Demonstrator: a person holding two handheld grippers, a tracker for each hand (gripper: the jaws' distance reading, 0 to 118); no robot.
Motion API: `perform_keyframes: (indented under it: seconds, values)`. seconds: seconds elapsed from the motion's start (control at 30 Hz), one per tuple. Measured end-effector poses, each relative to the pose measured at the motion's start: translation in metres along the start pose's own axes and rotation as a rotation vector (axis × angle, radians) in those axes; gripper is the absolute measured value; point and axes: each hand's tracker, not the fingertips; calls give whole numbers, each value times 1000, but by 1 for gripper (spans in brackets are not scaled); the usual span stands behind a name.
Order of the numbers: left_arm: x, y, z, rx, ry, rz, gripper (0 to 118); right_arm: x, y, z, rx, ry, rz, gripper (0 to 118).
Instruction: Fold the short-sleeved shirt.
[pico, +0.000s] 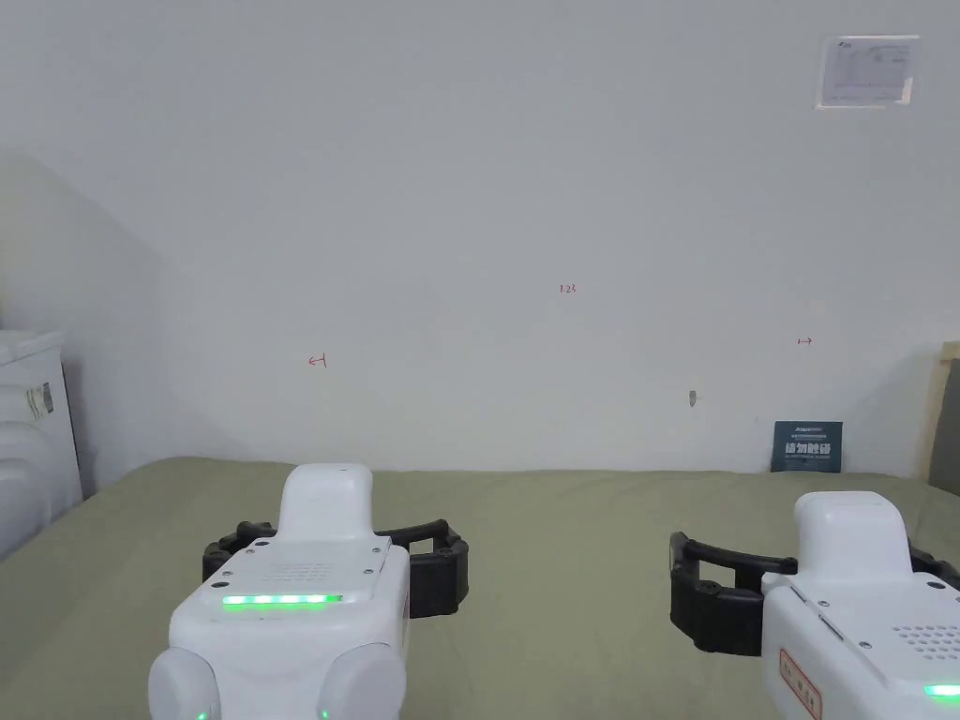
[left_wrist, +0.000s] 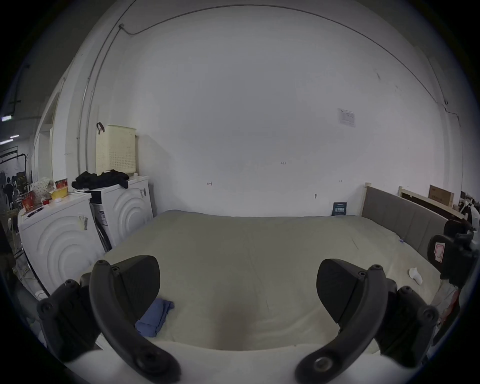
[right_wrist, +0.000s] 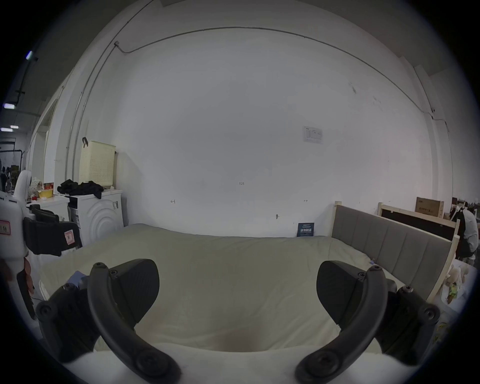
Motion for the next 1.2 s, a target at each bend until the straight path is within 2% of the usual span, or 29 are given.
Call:
perform_keyframes:
  seconds: [0.2, 0.3, 0.33, 0.43, 0.57, 0.73, 0.97, 1.2]
  values:
    - [0, -7, 5, 64, 14, 19, 118, -4, -1, 2, -8, -41, 14, 118]
    - [5, -8, 5, 84, 55, -60, 118, -6, -1, 2, -8, -39, 15, 118]
    - [7, -6, 7, 69, 75, -44, 118, -7, -3, 3, -11, -51, 13, 118]
    - [3, -19, 17, 91, 14, 13, 118, -10, -12, 6, -21, -75, 16, 118]
    - [6, -24, 25, 102, 34, -10, 118, -15, -24, 11, -29, -70, 32, 118]
    - [8, -26, 28, 141, 72, -49, 118, -8, -19, 17, -26, -67, -15, 118]
    - [6, -35, 39, 116, 11, -38, 118, -7, -21, 29, -3, -77, -31, 118]
    - [4, -40, 36, 80, 10, -52, 118, -7, -22, 34, -9, -85, -4, 118]
